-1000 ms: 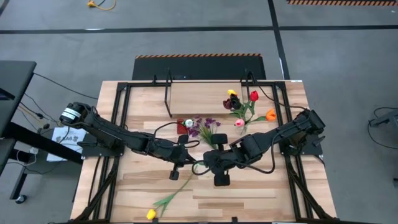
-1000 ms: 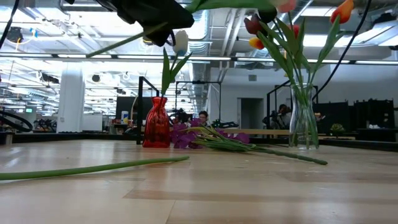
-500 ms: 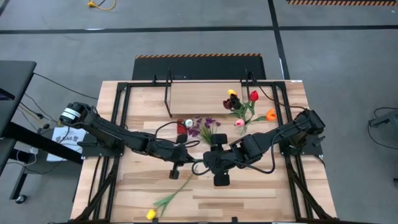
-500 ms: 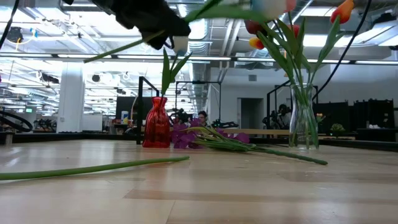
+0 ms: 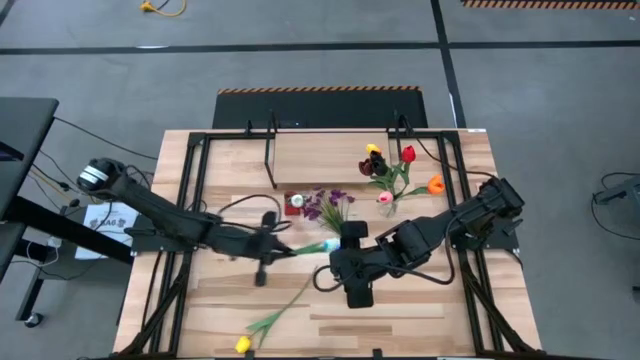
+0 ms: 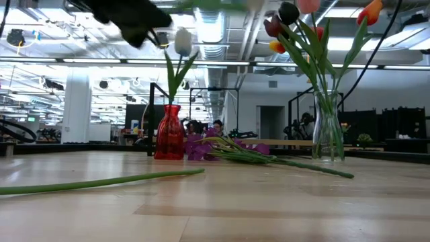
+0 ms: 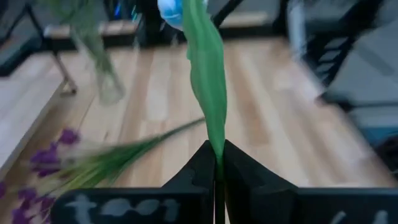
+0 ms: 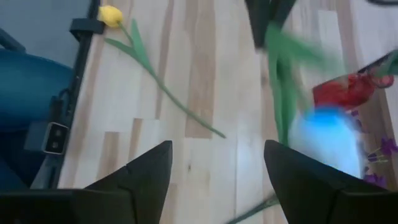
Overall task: Pick and place flowers into a vace then onto a shelf
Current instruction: Put the white flower into the red vase
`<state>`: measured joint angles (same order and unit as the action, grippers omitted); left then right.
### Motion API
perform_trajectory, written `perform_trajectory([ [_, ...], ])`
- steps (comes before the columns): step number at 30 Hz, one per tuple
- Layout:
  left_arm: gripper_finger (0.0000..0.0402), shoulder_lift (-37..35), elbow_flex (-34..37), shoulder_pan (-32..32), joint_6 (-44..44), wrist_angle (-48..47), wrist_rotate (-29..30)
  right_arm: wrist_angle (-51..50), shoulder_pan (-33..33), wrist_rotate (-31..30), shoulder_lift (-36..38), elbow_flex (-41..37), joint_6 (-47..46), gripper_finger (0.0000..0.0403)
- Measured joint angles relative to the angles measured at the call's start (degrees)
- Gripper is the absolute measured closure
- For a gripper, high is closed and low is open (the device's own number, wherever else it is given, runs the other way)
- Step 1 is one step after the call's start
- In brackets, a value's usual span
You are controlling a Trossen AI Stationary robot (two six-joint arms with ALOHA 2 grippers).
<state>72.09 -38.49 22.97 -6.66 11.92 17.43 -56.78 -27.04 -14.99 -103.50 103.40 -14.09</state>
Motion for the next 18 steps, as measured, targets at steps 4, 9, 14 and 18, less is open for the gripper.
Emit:
perform_trajectory([
  [4,0.0401,-8.29,6.51,4.35,1.77,8.24,2.80,0.69,-0.78,-0.04,0.00,0.80,-0.01,0.0154],
  [9,0.0401,-16.06,15.28,10.52,10.85,28.94,4.17,4.94,-0.72,-0.49,0.00,0.89,0.32,0.0154],
  [14,0.0401,-17.87,23.25,14.74,20.77,51.82,4.00,14.37,-0.58,-2.68,0.00,0.34,4.72,0.0154],
  [18,0.0401,-15.61,26.56,14.69,24.11,61.40,2.64,25.30,0.16,-3.49,0.00,0.27,10.76,0.0155],
])
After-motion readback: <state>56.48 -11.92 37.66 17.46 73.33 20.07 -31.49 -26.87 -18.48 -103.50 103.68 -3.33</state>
